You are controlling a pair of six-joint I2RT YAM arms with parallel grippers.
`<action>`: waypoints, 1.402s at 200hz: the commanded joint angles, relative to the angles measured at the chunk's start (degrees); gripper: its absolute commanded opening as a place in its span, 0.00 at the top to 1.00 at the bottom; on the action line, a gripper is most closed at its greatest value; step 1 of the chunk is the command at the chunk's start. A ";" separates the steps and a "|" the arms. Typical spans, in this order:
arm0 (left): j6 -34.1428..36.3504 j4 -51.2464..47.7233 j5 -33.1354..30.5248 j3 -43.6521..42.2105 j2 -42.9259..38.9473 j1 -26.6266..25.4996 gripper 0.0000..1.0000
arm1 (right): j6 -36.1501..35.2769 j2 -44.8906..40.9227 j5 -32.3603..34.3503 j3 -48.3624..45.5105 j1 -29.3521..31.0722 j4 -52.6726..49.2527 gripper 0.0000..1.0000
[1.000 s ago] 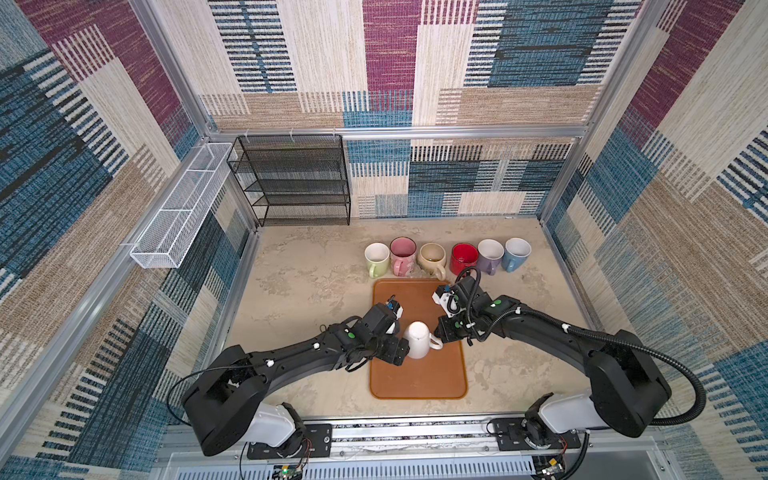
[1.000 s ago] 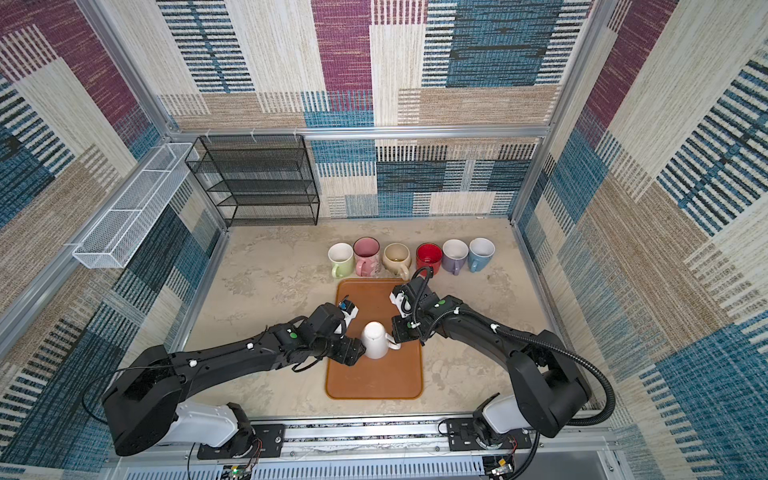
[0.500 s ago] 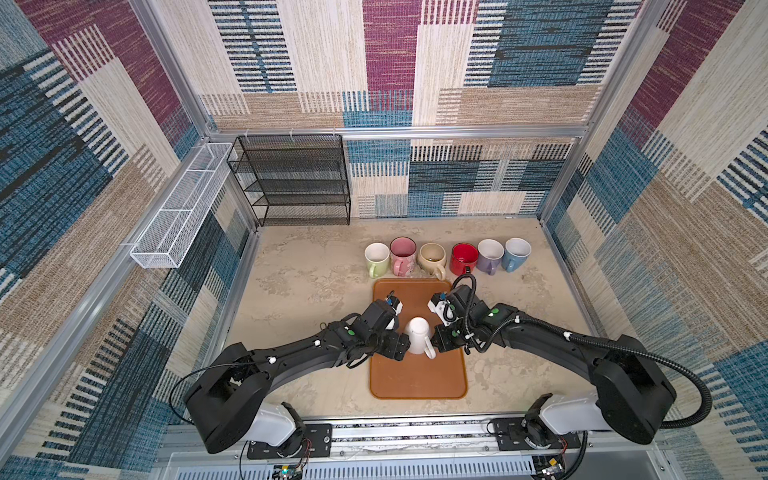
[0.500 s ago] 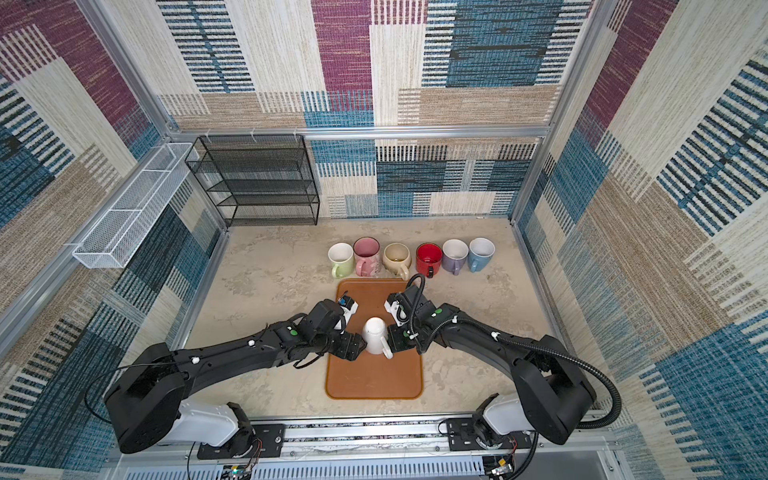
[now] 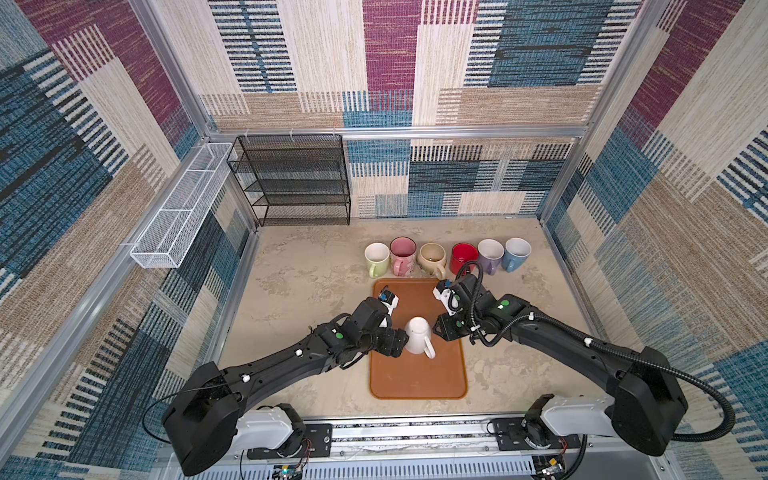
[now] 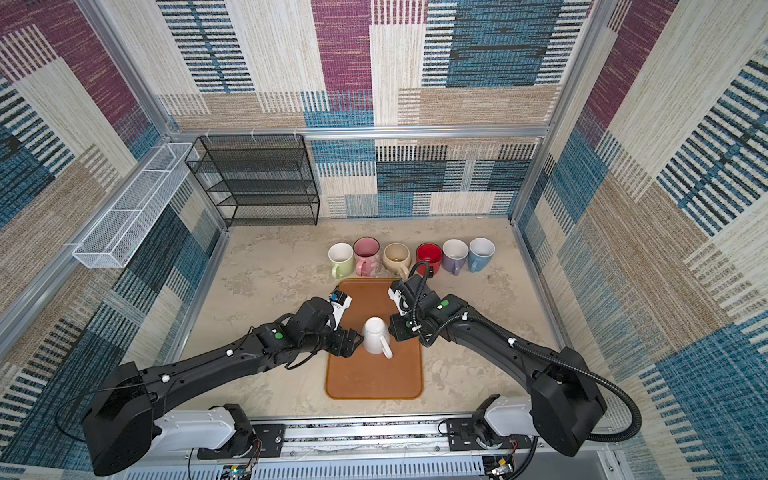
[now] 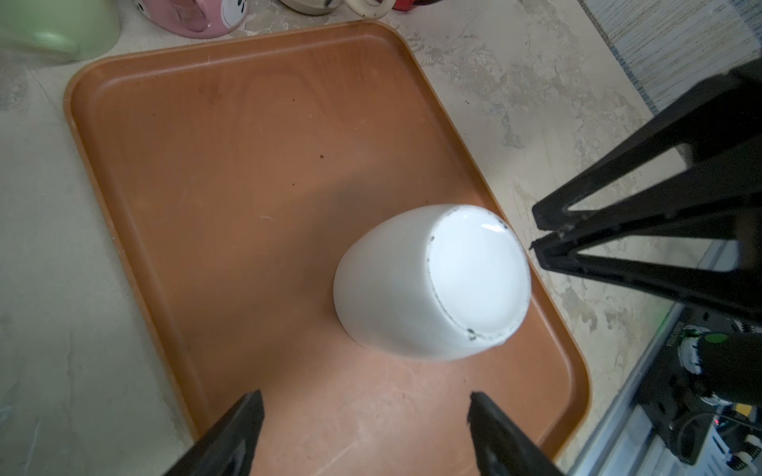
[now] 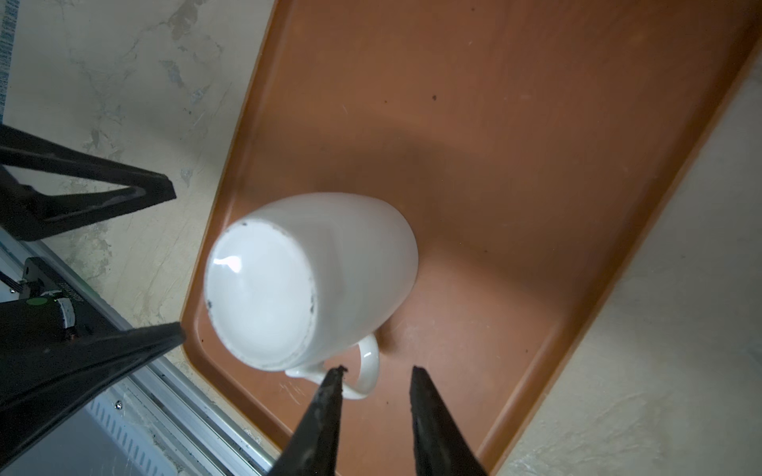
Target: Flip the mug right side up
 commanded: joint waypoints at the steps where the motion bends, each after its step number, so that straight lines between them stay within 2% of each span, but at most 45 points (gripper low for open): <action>1: -0.17 -1.90 -0.77 -0.66 -1.84 0.09 0.16 | -3.20 -1.11 3.18 1.75 0.53 -3.21 0.60; 39: -0.74 -2.97 -0.88 -1.69 -5.05 0.09 0.16 | -6.16 0.03 4.83 4.44 3.21 -5.21 0.52; 122: -1.54 -4.70 -2.28 -4.42 -10.23 0.09 0.16 | -2.30 3.77 6.17 4.68 8.67 -5.20 0.52; 181: -1.93 -4.01 -1.87 -5.25 -10.39 0.10 0.16 | 0.53 7.70 7.98 4.05 10.47 -3.31 0.57; 247: -2.32 -4.07 -2.62 -7.12 -12.39 0.15 0.16 | 1.59 10.97 9.85 5.48 10.82 -3.67 0.68; 280: -2.11 -4.10 -2.77 -7.43 -12.59 0.09 0.16 | 1.59 12.35 10.58 6.37 10.84 -4.42 0.77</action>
